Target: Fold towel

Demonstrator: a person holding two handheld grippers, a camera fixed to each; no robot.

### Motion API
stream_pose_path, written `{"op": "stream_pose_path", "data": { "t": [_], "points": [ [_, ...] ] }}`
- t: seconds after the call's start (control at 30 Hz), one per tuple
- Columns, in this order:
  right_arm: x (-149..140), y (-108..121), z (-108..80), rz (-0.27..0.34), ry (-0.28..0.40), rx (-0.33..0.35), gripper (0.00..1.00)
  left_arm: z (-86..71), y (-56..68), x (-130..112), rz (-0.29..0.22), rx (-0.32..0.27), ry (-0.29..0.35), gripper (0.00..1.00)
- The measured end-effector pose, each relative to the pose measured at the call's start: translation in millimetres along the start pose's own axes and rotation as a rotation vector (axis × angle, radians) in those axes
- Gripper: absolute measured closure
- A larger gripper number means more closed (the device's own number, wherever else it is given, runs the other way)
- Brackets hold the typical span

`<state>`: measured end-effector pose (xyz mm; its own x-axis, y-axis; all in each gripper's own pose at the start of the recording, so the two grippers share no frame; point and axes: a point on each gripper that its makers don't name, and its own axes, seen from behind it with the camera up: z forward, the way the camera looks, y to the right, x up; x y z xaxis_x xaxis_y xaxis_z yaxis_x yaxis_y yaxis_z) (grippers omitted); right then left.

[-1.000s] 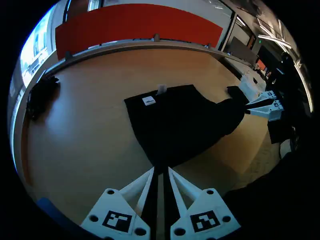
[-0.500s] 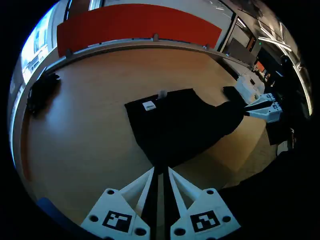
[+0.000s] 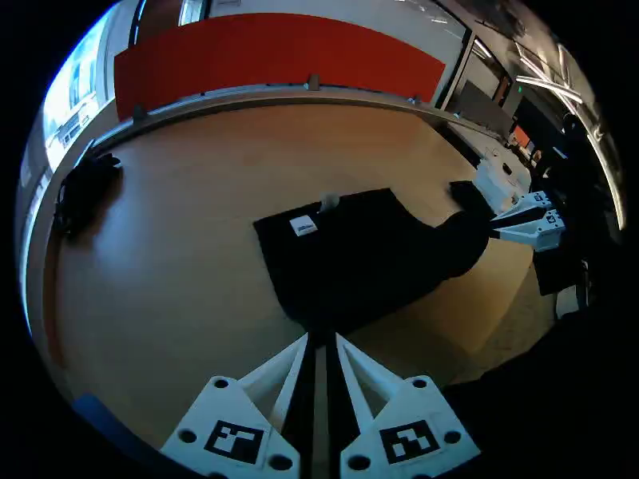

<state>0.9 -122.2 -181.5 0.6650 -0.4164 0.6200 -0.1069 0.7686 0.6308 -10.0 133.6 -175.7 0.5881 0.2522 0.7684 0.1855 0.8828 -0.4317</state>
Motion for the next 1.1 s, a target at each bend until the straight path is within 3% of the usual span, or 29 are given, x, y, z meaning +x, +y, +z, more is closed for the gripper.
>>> {"op": "stream_pose_path", "data": {
  "t": [0.53,0.83,1.1],
  "points": [
    [26,46,42.9,-0.011,-0.02,-0.049,0.88,50.3,-32.0,59,0.029,0.041,0.072,0.92],
    [33,66,66.3,0.023,-0.038,-0.073,0.88,79.1,-46.8,72,0.038,0.041,0.066,0.92],
    [35,72,76.7,0.049,-0.047,-0.079,0.88,92.0,-52.2,75,0.058,0.043,0.06,0.92]
  ]
}}
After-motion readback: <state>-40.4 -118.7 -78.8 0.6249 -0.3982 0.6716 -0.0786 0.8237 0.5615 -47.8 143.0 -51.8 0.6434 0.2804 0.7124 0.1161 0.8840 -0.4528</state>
